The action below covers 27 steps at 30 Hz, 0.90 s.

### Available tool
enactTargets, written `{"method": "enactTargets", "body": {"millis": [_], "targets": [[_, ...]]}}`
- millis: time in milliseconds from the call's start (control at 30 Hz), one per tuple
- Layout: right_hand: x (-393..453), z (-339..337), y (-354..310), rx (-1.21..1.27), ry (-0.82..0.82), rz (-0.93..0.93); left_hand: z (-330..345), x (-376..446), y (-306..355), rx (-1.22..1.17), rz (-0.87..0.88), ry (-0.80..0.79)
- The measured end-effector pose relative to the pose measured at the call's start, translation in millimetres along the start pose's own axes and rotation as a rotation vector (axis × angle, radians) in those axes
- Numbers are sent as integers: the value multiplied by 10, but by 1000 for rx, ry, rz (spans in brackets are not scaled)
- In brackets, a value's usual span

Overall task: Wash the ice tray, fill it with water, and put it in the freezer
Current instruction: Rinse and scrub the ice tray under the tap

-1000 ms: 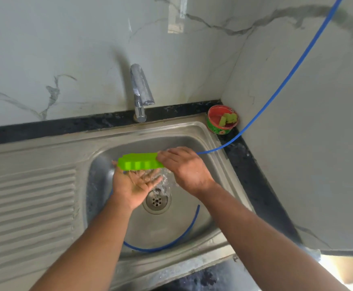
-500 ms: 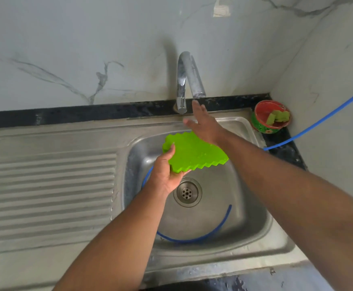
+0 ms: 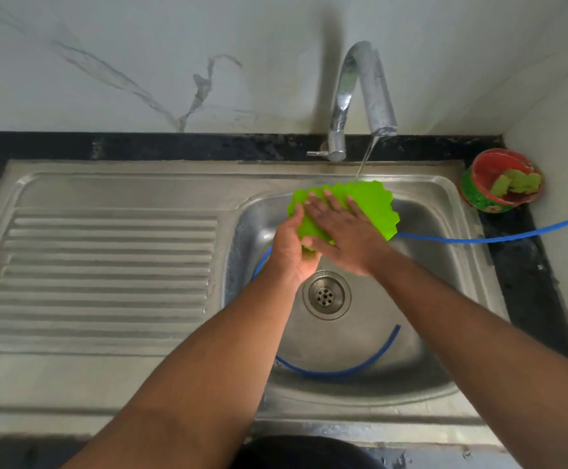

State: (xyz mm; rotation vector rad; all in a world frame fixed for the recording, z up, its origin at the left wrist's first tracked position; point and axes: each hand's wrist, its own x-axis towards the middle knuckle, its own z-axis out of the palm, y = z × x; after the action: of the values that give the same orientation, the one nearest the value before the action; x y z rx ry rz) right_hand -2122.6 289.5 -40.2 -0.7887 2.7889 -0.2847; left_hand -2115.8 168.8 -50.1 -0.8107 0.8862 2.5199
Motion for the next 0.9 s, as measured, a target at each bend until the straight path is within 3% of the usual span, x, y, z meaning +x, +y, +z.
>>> {"method": "enactTargets", "body": {"millis": [100, 133, 267, 367, 467, 567, 633, 733, 900], "targets": [[-214, -4, 378, 104, 38, 337, 21, -13, -29, 24, 4, 25], [-231, -37, 396, 147, 20, 366, 32, -3, -49, 41, 11, 30], [-133, -68, -17, 13, -43, 24, 117, 8, -94, 66, -61, -36], [-87, -57, 159, 25, 58, 95, 90, 8, 27, 51, -18, -64], [-168, -95, 407, 519, 163, 483, 3, 3, 147, 33, 33, -18], [-243, -109, 467, 1376, 303, 606, -1, -29, 171, 58, 22, 23], [-263, -203, 486, 1745, 437, 693, 33, -22, 196, 118, 40, 81], [-237, -445, 459, 1877, 486, 672, 68, 65, 185, 340, 103, 258], [-100, -805, 260, 1685, 483, 442, 234, 143, 52, 436, 41, 340]]}}
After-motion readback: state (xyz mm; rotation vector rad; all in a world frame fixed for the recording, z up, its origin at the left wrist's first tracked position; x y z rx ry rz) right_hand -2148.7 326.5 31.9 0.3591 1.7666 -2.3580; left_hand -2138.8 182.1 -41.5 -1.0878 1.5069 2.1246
